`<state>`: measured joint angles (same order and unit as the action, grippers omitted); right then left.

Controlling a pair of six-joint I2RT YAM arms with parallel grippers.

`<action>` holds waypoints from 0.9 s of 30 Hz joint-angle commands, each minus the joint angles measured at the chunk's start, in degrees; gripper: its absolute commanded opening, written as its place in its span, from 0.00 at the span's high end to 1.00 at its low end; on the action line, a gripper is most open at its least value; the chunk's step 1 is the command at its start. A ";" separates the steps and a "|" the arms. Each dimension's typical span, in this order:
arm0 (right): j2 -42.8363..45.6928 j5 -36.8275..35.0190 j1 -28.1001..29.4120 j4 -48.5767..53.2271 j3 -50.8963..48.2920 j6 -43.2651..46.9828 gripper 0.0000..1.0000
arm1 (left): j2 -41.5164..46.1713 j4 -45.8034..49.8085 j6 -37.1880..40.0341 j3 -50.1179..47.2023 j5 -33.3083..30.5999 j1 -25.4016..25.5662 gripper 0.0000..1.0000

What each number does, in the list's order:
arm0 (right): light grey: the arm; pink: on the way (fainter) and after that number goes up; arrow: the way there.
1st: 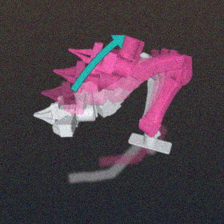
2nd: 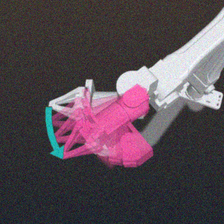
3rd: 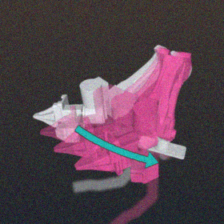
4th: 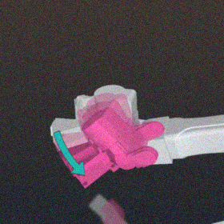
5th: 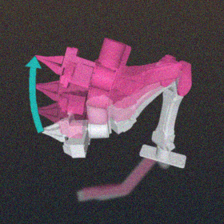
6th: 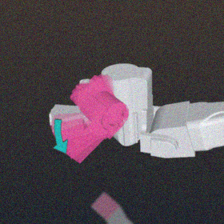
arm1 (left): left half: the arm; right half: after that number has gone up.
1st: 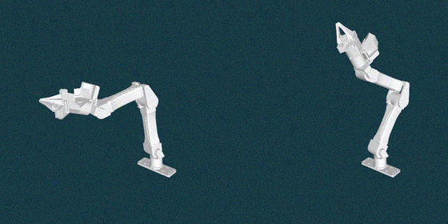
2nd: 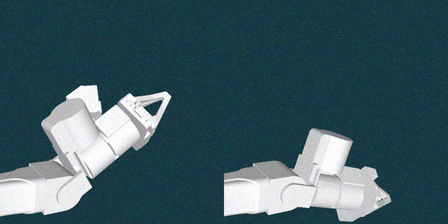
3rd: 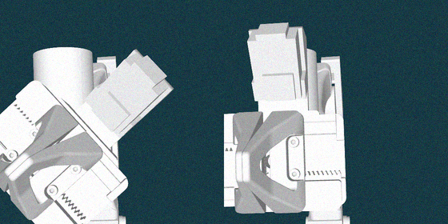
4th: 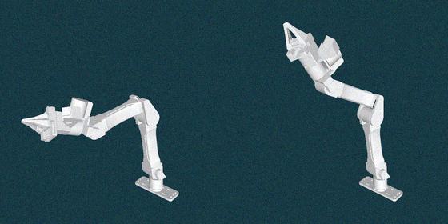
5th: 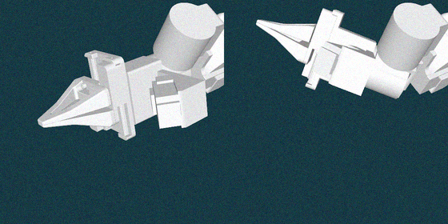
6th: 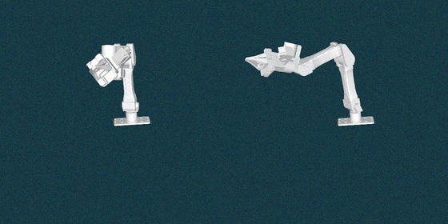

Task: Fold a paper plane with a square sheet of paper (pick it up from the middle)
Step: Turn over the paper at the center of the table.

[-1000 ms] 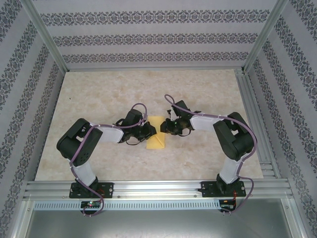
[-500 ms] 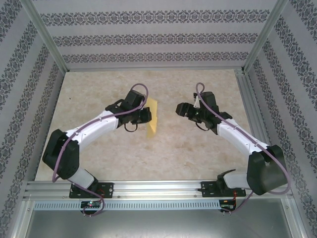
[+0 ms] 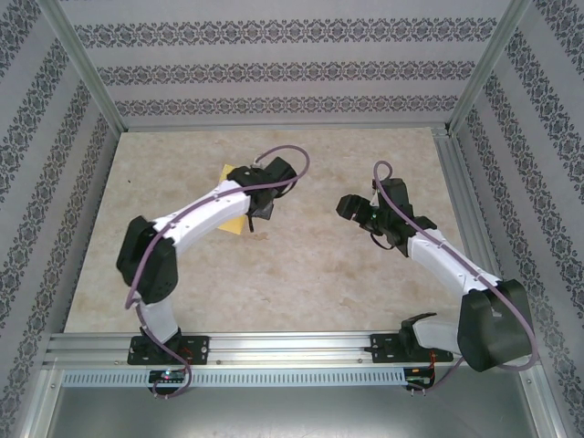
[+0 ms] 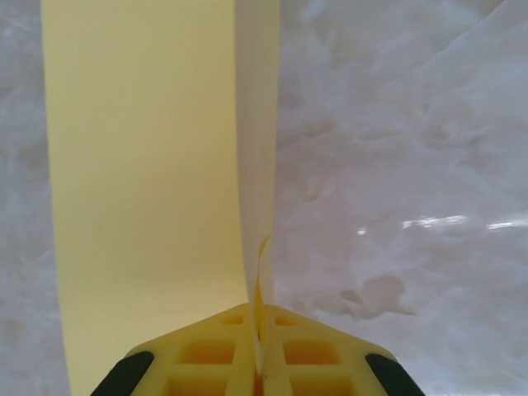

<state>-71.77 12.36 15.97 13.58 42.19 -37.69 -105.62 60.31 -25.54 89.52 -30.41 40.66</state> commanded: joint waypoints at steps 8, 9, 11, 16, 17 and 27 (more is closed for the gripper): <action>2.82 -1.91 -1.55 -0.24 -2.04 -0.80 0.21 | -14.73 3.82 -5.55 4.22 -8.63 4.00 0.90; 2.86 -1.90 -1.79 -0.01 -2.11 -0.80 0.21 | -15.91 3.48 -6.24 4.43 -8.74 4.42 0.90; 2.95 -1.86 -1.88 0.09 -2.16 -0.80 0.21 | -17.74 2.77 -7.25 4.66 -8.23 5.02 0.90; 2.56 -1.77 -2.14 0.28 -2.28 -0.80 0.21 | -20.30 1.23 -8.35 5.14 -5.34 6.30 0.87; 2.43 -1.73 -2.20 0.26 -2.24 -0.89 0.21 | -20.50 0.76 -8.46 4.98 -4.78 6.56 0.86; 2.20 -1.55 -2.44 0.27 -2.21 -1.42 0.21 | -19.75 -4.87 -7.33 3.03 6.18 6.71 0.72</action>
<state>-70.13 11.55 14.06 13.69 40.69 -38.11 -125.60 58.85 -32.58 92.58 -29.04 46.74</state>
